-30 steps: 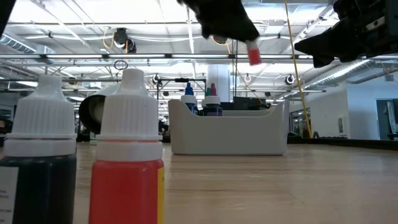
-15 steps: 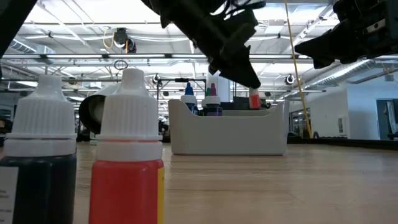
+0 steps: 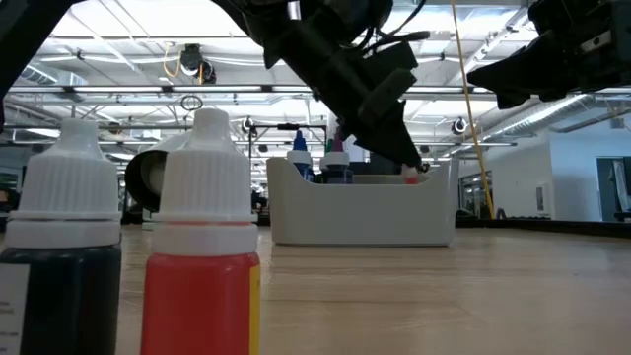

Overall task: Pick & Place food coloring
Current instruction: Put the small orange food coloring bottle into the white container

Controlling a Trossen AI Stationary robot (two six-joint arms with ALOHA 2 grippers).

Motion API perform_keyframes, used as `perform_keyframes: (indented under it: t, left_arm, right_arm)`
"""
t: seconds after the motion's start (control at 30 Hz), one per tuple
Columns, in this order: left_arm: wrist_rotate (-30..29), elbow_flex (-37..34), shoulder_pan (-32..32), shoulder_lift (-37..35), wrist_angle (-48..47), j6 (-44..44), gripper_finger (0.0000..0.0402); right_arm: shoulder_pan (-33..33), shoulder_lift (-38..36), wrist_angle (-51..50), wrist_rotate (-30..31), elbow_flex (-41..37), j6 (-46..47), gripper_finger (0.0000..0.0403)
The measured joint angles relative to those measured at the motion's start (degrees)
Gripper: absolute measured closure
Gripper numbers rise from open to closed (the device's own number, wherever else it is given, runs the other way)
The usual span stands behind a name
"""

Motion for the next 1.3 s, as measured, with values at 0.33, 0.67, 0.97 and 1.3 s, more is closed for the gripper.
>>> perform_keyframes:
  t: [0.33,0.67,0.97,1.3]
  left_arm:
    - [0.0,0.0,-0.4,3.2,0.5,0.7,0.0337]
    - [1.5,0.0,-0.2,3.0,0.8,1.0,0.0337]
    - [2.7,0.0,-0.2,3.0,0.4,0.9,0.0337]
    - [5.5,0.0,-0.2,3.0,0.4,0.9,0.0327]
  right_arm:
    - [0.0,0.0,0.0,0.0,0.0,0.0,0.0403]
    - [0.0,0.0,0.0,0.0,0.0,-0.1,0.0403]
    - [0.0,0.0,0.0,0.0,0.0,-0.1,0.0403]
    - [0.0,0.0,0.0,0.0,0.0,-0.1,0.0403]
